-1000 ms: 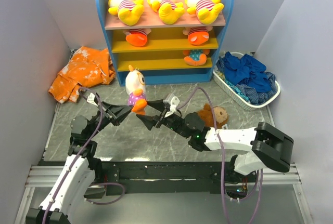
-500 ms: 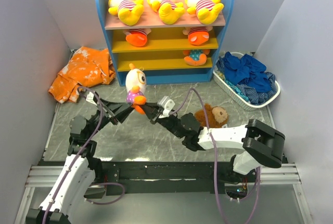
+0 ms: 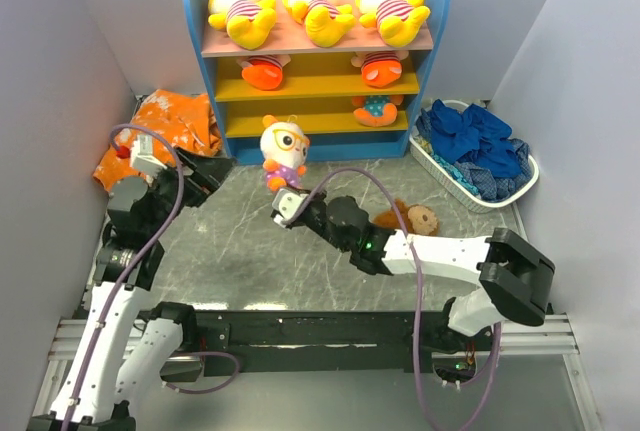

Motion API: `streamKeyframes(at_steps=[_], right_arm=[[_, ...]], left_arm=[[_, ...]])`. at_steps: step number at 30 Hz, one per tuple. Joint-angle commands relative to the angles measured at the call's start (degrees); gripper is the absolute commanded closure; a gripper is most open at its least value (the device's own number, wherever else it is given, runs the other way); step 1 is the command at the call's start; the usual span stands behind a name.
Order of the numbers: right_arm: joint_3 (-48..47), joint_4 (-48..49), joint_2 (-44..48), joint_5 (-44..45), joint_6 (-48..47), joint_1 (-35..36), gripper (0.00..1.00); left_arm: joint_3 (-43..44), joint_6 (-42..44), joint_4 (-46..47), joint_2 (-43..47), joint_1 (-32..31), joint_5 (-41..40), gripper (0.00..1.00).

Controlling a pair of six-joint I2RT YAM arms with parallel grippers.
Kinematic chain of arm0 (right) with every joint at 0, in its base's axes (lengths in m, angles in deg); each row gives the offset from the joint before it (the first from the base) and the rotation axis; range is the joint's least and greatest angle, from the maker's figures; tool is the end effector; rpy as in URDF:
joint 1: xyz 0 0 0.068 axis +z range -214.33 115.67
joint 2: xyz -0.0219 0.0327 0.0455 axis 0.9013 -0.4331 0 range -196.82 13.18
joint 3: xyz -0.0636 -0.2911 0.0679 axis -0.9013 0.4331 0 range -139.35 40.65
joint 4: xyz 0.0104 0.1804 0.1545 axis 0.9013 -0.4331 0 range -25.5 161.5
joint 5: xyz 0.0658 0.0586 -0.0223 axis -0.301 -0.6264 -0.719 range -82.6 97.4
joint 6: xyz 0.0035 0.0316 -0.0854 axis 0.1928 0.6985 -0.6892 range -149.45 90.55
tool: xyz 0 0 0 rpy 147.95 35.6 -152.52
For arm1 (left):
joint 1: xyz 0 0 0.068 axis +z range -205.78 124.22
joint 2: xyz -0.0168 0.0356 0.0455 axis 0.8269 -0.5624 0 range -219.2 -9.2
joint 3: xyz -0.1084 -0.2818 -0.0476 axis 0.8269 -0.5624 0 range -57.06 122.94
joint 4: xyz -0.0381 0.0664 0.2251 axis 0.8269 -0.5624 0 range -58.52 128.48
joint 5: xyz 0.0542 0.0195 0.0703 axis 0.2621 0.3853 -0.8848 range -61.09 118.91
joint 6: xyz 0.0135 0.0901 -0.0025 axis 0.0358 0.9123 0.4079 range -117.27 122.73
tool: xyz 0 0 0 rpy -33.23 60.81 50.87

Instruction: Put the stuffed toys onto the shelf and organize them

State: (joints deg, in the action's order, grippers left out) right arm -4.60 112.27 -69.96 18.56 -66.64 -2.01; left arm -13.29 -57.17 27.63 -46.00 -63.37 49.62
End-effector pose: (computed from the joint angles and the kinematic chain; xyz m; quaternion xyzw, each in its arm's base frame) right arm 0.1758 0.3012 0.3293 -0.4779 0.4969 0.0916 0.7186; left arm 0.1372 -0.0473 0.3679 -0.2067 0.6992 -0.4823 0.4855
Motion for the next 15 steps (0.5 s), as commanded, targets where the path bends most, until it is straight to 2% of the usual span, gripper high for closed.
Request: streamKeyframes(at_steps=[1, 8, 12, 15], right_arm=[[-5.98, -12.88, 2.1, 1.32, -13.58, -3.16, 1.0], [-17.05, -24.42, -5.44, 1.14, -20.55, -7.56, 1.0], [-24.24, -28.81, -11.16, 1.94, -23.36, -8.8, 1.0], [-25.76, -30.4, -13.81, 0.27, -25.29, -9.06, 1.0]], left_arm=[[5.18, 17.95, -11.82, 0.58, 0.04, -20.31, 0.03], [2.56, 25.62, -11.82, 4.36, -0.66, -36.67, 0.03], [0.62, 25.62, -11.56, 4.98, -1.28, -38.64, 0.04], [0.79, 25.71, -11.47, 5.51, -1.46, -39.34, 0.04]])
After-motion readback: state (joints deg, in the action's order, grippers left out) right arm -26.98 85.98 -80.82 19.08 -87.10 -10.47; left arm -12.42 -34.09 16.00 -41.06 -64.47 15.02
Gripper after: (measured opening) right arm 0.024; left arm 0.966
